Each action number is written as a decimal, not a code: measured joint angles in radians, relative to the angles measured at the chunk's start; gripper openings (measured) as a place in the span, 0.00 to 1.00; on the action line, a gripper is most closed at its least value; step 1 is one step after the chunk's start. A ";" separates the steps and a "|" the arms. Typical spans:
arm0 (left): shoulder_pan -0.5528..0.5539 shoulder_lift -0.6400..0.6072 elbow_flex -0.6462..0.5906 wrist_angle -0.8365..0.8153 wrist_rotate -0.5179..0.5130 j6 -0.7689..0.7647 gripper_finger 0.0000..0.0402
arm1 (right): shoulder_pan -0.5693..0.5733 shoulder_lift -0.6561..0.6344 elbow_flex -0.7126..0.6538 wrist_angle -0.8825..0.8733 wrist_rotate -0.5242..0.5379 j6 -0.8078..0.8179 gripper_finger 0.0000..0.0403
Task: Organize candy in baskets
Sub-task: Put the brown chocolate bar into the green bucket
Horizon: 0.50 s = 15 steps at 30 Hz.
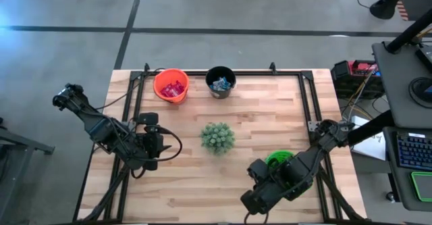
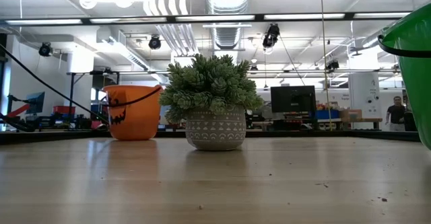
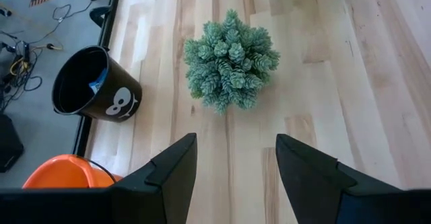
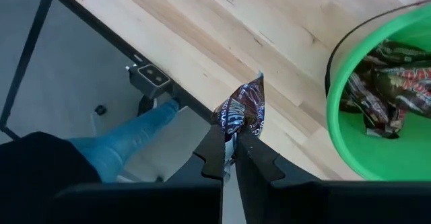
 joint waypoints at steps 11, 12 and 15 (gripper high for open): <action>0.000 0.000 0.000 -0.002 0.000 0.002 0.46 | 0.000 -0.106 -0.075 0.001 0.081 0.025 0.02; 0.000 0.000 0.000 -0.002 0.001 0.002 0.46 | 0.000 -0.125 -0.097 0.002 0.085 0.034 0.02; 0.000 0.000 0.000 -0.003 0.029 0.002 0.46 | 0.000 -0.187 -0.185 0.001 0.086 0.086 0.02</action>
